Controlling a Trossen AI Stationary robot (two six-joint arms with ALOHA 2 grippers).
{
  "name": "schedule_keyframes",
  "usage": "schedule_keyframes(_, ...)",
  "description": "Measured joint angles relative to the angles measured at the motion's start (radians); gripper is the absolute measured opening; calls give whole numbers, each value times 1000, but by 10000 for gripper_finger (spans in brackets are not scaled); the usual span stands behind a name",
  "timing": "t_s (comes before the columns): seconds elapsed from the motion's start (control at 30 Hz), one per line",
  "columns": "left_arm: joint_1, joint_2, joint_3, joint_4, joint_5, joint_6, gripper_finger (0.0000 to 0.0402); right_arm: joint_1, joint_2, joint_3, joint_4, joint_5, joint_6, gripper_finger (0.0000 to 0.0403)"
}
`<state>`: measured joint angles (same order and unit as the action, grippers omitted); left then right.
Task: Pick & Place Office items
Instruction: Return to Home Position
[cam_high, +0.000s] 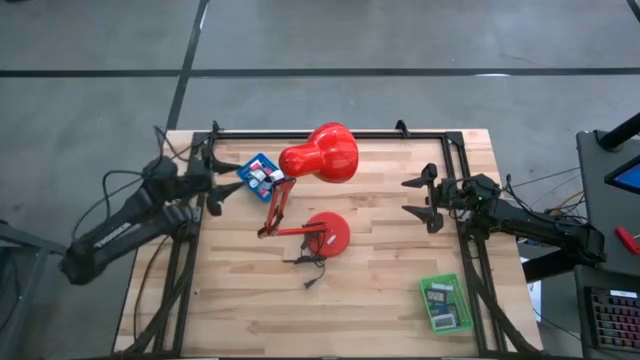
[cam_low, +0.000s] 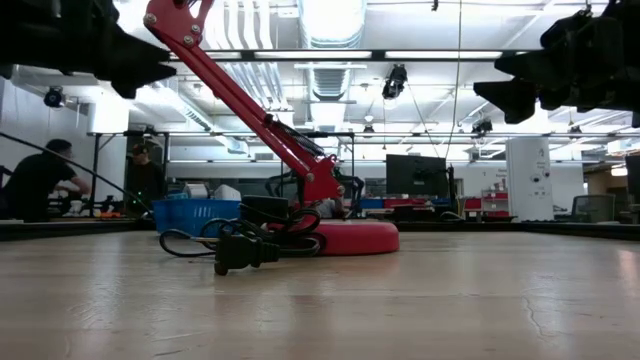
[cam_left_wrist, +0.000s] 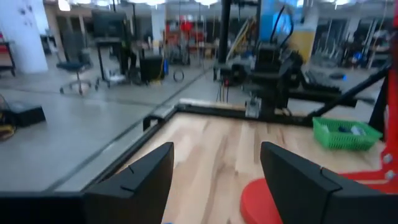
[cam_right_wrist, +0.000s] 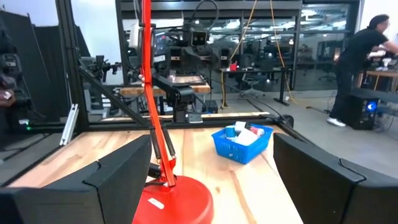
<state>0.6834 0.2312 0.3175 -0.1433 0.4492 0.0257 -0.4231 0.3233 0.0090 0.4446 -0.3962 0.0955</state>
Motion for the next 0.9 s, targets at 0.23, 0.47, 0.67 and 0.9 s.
schedule_keyframes(0.23, 0, -104, -11, 9, 0, -130, 245, 0, 0, 0, -10, 1, 33, 327)
schedule_keyframes(0.47, 0, -126, -11, -19, 23, -353, 245, -1, 0, 0, -7, 3, 31, 327)
schedule_keyframes(0.67, 0, -128, -12, -112, 43, -395, 245, -1, 0, 0, -19, 71, -29, 327)
schedule_keyframes(0.9, -46, -225, -87, 63, 284, -316, 245, 0, 5, 0, -82, 80, 122, 327)
